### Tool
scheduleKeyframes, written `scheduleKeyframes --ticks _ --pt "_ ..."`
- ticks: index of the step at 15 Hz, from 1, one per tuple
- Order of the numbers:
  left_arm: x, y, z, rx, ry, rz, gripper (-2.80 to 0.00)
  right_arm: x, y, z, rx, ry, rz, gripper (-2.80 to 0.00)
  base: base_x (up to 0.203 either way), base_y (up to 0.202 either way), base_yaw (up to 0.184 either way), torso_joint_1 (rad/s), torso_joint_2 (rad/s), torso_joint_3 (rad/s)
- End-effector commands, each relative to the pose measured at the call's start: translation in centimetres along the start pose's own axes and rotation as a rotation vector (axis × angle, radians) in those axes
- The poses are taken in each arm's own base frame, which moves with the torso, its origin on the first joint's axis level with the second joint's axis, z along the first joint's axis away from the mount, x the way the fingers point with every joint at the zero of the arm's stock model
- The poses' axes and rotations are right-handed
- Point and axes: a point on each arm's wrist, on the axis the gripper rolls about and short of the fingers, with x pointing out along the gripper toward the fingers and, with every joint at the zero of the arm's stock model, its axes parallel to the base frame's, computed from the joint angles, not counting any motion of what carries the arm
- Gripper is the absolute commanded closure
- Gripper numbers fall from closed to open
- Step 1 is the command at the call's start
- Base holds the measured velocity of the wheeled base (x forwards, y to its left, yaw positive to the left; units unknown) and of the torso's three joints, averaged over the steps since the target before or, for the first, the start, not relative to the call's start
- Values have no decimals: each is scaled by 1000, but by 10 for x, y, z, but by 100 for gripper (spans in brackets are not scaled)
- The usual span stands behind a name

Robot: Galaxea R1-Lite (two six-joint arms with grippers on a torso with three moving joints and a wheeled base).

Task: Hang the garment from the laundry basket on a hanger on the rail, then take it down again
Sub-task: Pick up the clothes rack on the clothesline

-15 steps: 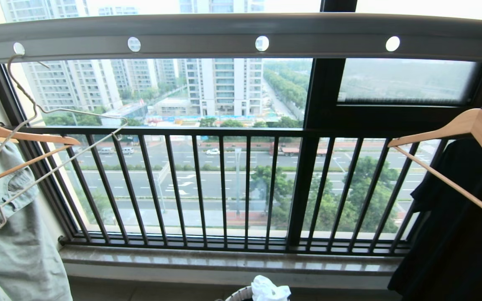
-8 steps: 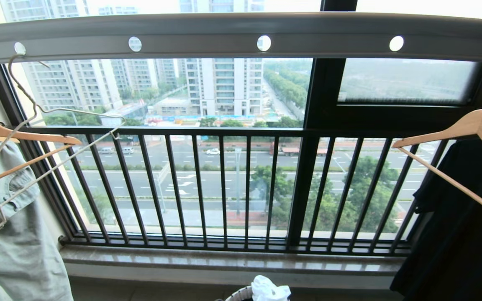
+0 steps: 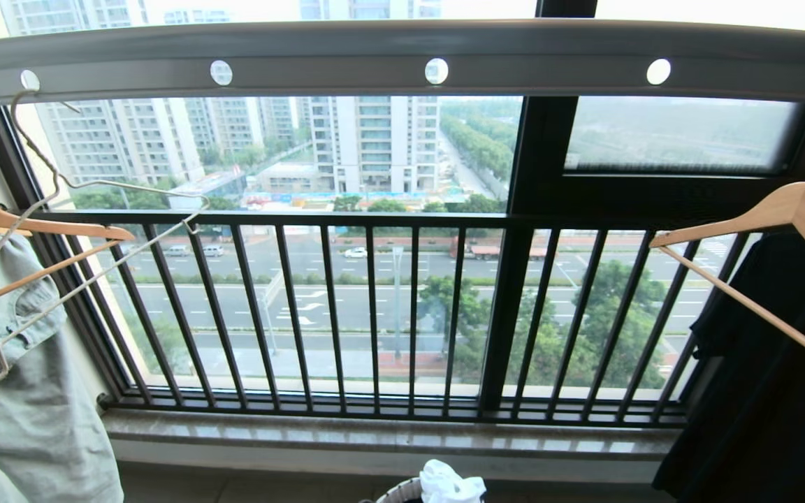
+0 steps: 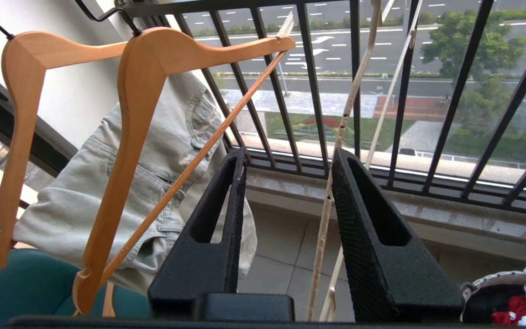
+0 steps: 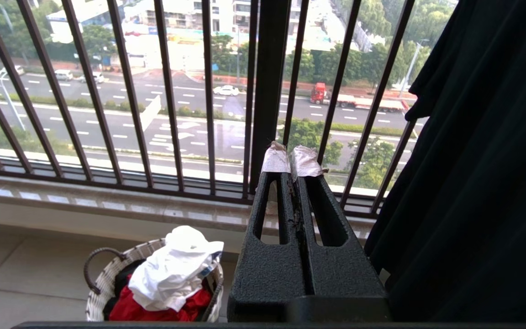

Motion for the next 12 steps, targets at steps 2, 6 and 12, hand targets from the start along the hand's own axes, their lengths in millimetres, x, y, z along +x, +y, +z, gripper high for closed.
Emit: scheduleKeyframes --ticks 2,6,12 --pt "1 10 -2 -14 39 -40 -280 0 0 0 -1 2 1 0 0 0 0 0 0 0" --pt "12 27 -5 -55 60 -142 -280 0 0 0 -1 1 1 0 0 0 0 0 0 0" --pt "35 28 -14 -84 76 -340 -280 0 0 0 -1 1 1 0 0 0 0 0 0 0"
